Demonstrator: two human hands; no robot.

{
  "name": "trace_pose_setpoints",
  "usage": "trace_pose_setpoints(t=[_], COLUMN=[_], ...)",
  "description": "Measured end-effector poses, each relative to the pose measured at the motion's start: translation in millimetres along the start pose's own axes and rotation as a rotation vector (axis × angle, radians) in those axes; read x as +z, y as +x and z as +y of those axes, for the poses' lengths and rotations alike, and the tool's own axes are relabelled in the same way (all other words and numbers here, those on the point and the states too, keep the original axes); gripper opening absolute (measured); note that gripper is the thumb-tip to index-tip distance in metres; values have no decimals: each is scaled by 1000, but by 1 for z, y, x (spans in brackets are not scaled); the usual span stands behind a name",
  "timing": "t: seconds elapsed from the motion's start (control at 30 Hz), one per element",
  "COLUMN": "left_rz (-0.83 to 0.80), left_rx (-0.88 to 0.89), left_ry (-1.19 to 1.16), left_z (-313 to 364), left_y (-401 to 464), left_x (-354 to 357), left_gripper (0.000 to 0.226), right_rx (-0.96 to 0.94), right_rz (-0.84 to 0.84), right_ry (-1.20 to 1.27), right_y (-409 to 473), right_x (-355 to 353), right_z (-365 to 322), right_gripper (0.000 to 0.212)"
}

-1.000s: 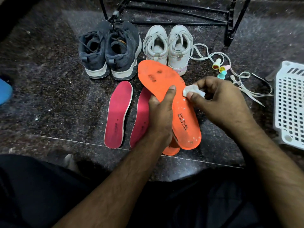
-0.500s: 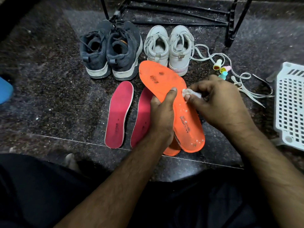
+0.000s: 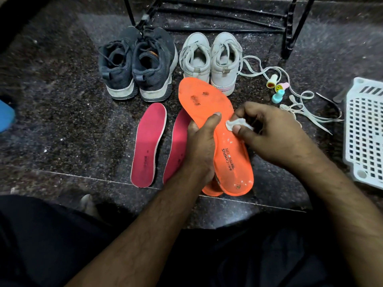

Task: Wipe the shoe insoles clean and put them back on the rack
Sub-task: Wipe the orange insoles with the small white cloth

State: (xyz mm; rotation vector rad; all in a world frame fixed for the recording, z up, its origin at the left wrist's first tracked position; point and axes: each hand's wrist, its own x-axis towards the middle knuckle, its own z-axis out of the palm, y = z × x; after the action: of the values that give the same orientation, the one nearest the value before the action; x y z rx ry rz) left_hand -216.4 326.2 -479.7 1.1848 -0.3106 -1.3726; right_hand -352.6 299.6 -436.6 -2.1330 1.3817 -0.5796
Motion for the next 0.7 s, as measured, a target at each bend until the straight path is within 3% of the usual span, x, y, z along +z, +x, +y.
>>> trace_pose_setpoints(t=[0.2,0.4,0.57,0.7], left_rz=[-90,-17,-142,-126], left_rx=[31,49,20,30], left_ry=[53,18,66,45], left_z=[-4,1,-1,1], left_y=[-5,2,-6,-6], left_x=[6,1,8,6], left_gripper=[20,30,25,21], right_rx=[36,38,48,102], right_rz=[176,-56,166,48], right_ry=[-5,-53,49,97], right_y=[4,-2,0,5], right_x=[-4,-4,-4,-5], right_z=[0,-1,0,2], right_gripper=[10,14,7,6])
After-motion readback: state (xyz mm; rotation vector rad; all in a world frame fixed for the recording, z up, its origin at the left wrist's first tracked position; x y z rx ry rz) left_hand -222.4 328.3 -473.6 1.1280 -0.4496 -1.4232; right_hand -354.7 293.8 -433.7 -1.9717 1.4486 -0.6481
